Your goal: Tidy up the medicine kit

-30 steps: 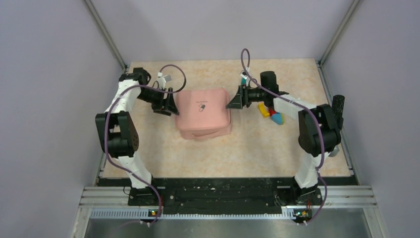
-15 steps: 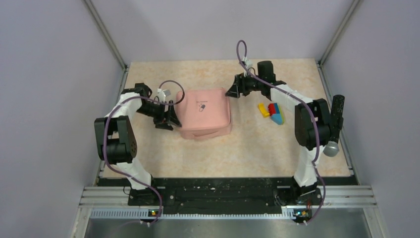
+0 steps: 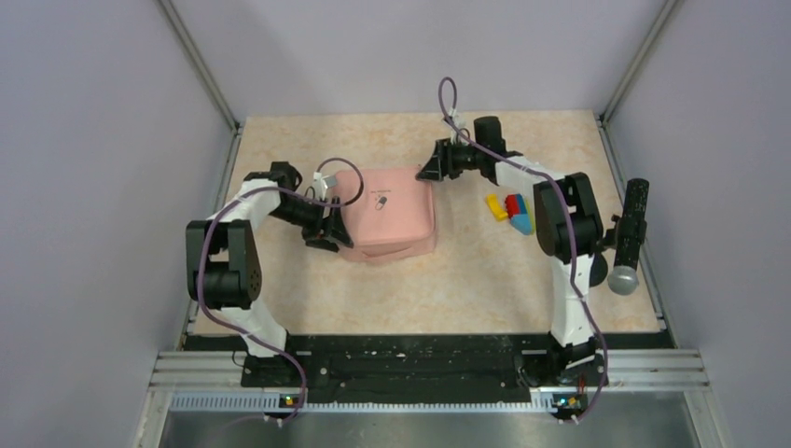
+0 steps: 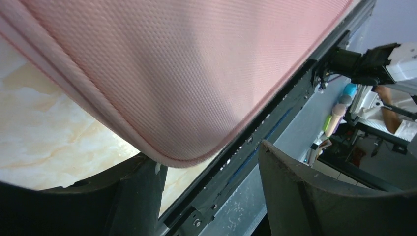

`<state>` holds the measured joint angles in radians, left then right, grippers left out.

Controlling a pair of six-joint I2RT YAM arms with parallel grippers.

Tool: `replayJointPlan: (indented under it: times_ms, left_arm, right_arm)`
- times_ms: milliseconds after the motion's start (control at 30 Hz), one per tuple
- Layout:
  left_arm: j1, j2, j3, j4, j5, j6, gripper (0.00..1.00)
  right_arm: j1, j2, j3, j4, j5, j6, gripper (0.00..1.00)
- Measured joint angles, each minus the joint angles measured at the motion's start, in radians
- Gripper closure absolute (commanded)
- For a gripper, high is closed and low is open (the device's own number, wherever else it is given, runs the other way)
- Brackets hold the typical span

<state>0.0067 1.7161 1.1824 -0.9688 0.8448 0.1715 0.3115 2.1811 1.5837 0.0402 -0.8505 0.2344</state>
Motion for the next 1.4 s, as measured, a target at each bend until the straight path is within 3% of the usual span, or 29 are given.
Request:
replayJointPlan:
  times_ms: [200,333,467,600,733,967,1133,1400]
  left_arm:
    - [0.017,0.082,0.109,-0.026,-0.078,-0.013,0.3]
    - [0.063,0.185,0.301,-0.043,-0.163,0.013,0.3]
    - [0.095,0.324,0.55,0.04,-0.196,0.056,0.29]
    - [0.102,0.381,0.659,0.077,-0.216,0.064,0.27]
    - [0.11,0.355,0.611,0.09,-0.218,0.045,0.26]
    - [0.121,0.13,0.32,0.101,-0.203,-0.058,0.27]
    - [0.121,-0.013,0.144,0.115,-0.146,-0.123,0.24]
    - [0.114,0.012,0.043,0.154,-0.04,-0.208,0.24]
  right_arm:
    - [-0.01,-0.056,-0.124,0.08,-0.036,0.001,0.45]
    - [-0.018,-0.188,-0.302,0.064,-0.064,-0.035,0.42]
    - [0.013,-0.341,-0.465,-0.027,-0.144,-0.112,0.39]
    - [0.024,-0.431,-0.474,-0.169,-0.194,-0.246,0.39]
    - [-0.039,-0.443,-0.401,-0.312,-0.23,-0.426,0.38]
    - [-0.083,-0.328,-0.113,-0.595,-0.228,-0.859,0.39]
    - [-0.069,-0.177,0.029,-0.669,-0.217,-0.997,0.34]
    - [0.013,-0.057,0.107,-0.744,-0.206,-1.122,0.31]
